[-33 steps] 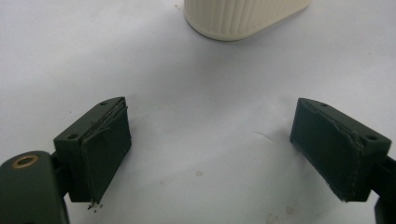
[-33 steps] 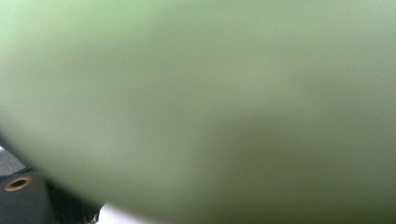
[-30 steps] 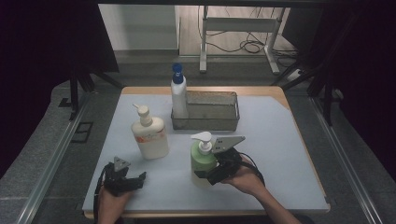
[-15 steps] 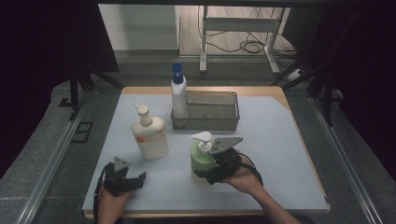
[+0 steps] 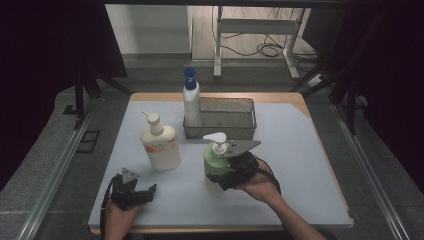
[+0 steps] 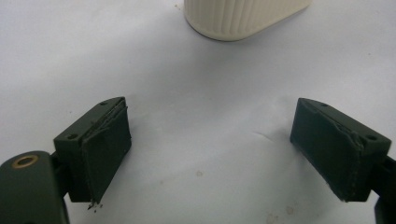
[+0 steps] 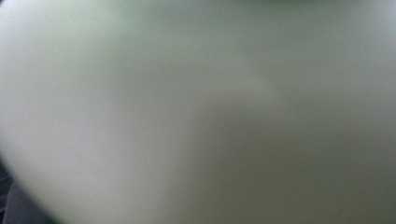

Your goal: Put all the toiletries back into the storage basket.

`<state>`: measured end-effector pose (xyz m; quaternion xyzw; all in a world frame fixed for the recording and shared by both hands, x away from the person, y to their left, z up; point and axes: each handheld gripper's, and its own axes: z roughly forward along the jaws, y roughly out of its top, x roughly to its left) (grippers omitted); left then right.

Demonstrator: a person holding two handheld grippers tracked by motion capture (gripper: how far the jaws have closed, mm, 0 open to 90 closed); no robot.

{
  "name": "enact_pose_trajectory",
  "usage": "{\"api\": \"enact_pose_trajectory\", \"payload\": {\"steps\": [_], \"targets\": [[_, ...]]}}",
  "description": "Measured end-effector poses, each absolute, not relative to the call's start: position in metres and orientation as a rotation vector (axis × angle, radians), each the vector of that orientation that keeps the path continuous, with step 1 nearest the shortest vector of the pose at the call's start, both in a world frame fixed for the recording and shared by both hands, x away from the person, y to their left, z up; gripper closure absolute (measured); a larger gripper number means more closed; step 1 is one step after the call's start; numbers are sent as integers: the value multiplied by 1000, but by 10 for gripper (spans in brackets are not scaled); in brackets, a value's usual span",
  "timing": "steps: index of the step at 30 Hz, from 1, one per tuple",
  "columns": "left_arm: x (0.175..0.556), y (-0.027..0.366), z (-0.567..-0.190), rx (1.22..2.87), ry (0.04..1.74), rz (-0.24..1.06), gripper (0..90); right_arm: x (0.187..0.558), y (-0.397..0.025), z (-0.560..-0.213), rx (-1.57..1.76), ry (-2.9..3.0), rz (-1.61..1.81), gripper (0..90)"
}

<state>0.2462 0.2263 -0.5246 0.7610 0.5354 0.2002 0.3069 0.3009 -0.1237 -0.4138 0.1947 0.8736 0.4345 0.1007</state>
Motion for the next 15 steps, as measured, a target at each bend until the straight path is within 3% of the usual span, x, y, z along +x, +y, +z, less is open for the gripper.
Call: {"api": "enact_pose_trajectory", "payload": {"steps": [15], "targets": [[246, 226, -525, 2012, 1417, 528, 120, 325, -123, -396, 698, 2520, 1279, 123]]}}
